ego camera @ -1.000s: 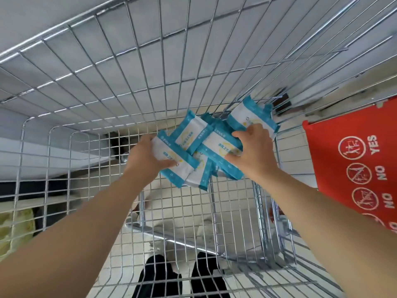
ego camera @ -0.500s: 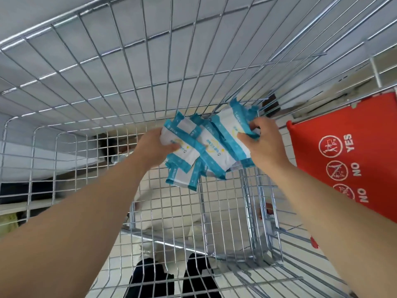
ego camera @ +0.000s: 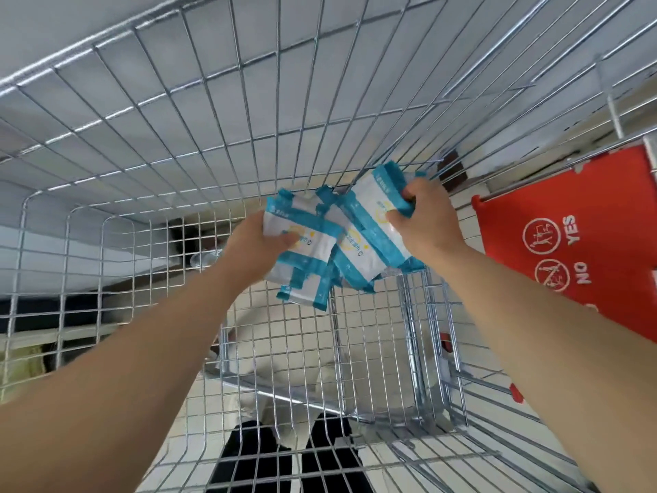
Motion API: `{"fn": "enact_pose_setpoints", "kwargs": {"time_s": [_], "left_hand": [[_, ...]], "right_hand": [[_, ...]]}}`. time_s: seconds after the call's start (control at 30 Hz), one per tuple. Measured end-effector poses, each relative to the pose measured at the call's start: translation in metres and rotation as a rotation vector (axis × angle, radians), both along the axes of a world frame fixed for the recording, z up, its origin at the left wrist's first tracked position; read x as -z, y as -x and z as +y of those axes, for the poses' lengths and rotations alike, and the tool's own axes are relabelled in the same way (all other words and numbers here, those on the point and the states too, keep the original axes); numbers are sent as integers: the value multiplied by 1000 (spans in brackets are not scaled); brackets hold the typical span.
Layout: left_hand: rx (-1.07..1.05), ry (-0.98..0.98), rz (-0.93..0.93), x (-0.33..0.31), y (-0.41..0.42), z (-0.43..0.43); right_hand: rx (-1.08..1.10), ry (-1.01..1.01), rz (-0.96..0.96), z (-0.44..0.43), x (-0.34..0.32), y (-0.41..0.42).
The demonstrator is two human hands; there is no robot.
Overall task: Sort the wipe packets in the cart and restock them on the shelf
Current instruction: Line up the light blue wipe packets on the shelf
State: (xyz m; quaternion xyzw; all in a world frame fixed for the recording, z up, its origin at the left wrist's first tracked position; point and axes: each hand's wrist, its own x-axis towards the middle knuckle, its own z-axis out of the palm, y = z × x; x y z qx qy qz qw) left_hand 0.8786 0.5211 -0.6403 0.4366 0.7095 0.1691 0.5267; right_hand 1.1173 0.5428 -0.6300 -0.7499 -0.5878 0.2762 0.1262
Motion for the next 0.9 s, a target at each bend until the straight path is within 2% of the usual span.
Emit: {"fn": "enact_pose_setpoints", "kwargs": {"time_s": [0.13,0.27,0.4,0.6,0.73,0.9], "left_hand": [[-62,-24,-14,-32,18,-9],[-80,-65,33,-95,43,-18],[-111,-162,100,-178,72,-34],[-198,-312,166,-309,127,-72],[-288,-436,143,-390,169,-120],[-358,-589,233,-484,240,-207]], "right_hand": [[-87,-49,87,-14,-35,15],[-188,-121,127,-22,-93,39],[-266,-200,219,-29,-179,70],[-393,-370,249,-41,-311,131],[-497,-453,291,-60,-398,191],[-662,-525,340,-110,-493,284]]}}
